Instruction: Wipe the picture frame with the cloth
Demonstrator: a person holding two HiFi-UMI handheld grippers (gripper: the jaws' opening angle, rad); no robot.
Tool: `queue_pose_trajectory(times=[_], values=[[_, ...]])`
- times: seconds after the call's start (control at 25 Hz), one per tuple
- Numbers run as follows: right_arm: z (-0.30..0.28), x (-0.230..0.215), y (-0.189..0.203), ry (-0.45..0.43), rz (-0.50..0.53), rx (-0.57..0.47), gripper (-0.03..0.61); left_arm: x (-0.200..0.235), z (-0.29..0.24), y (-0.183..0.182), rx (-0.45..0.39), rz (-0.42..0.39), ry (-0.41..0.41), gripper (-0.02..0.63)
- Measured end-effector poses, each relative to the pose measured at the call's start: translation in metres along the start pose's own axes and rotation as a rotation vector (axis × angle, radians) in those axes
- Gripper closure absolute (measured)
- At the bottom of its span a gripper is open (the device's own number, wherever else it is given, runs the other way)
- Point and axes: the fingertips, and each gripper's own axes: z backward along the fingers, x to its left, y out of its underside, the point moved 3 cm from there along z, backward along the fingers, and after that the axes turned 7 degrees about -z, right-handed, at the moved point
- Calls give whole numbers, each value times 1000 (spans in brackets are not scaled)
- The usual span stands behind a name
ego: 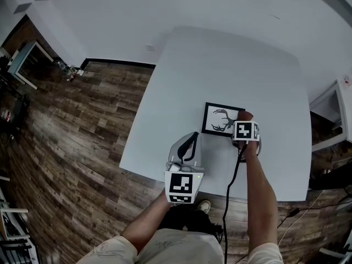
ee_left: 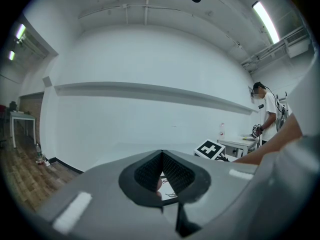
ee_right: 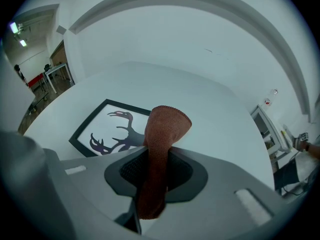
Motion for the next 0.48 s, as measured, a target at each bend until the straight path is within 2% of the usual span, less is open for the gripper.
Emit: queue_pose_trajectory(times=[0.12,0.28,0.48], values=[[5,24,-11,-41,8,-28,471,2,1,-1,-1,0,-6,614],[13,81,-25,-138,36,-61,471,8,4,-1,-2,-4,-21,614],[17,148,-21,-222,101,-47,471,19,9,-1,0,-3,-48,614]])
